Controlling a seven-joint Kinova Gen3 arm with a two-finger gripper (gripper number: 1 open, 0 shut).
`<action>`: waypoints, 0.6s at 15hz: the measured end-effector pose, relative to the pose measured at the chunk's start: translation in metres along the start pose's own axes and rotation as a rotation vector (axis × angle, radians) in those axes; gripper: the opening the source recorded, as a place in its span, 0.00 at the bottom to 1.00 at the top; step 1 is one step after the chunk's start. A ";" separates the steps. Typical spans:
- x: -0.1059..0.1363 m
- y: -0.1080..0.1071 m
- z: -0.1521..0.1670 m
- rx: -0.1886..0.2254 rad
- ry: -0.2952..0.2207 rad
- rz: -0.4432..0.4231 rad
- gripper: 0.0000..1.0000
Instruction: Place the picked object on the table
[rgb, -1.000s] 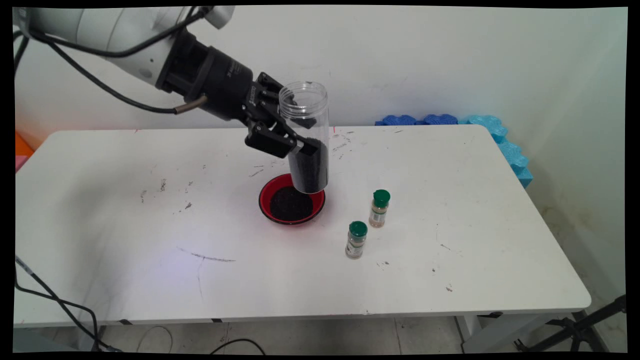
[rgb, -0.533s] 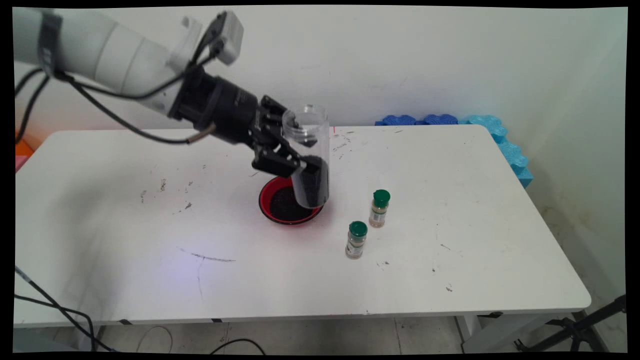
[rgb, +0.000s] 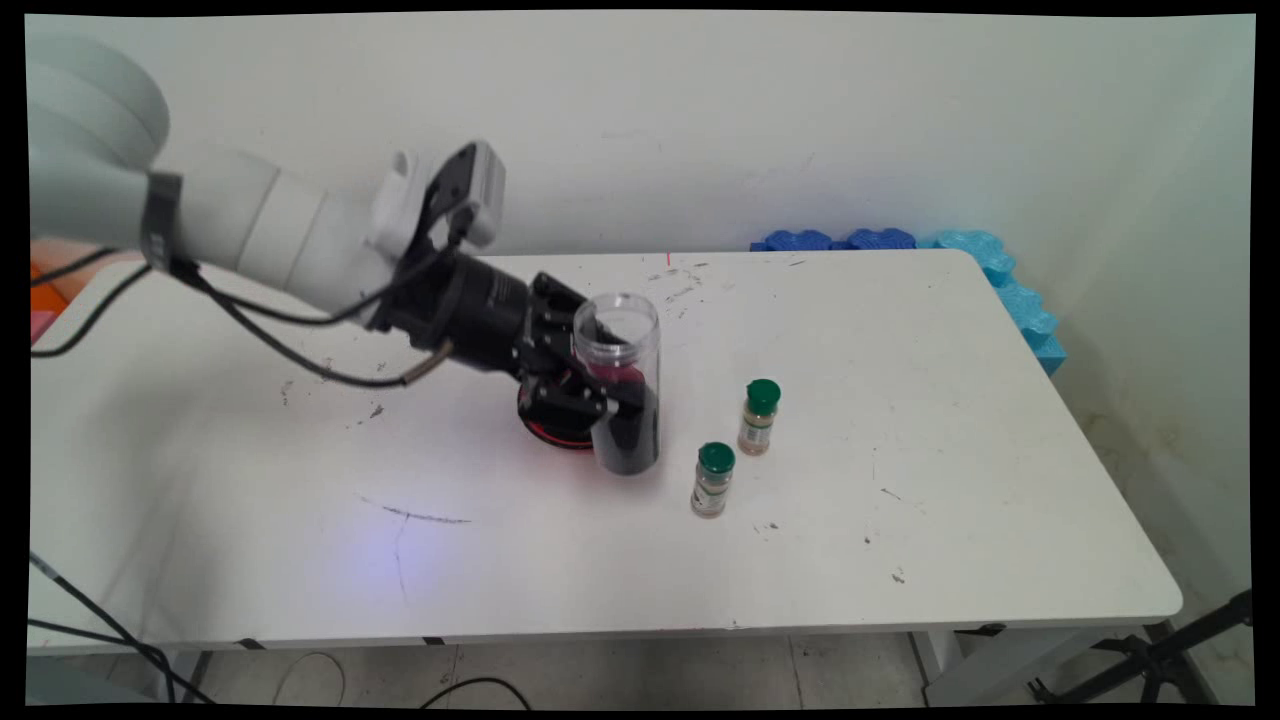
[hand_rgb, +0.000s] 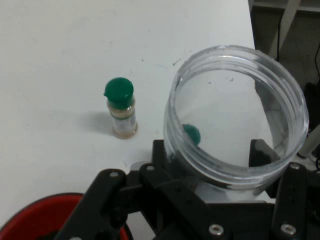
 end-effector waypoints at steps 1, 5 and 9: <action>-0.007 0.002 0.004 -0.001 0.000 -0.003 0.00; -0.032 0.008 0.020 -0.001 -0.003 -0.023 0.00; -0.053 0.012 0.034 -0.003 -0.003 -0.049 0.00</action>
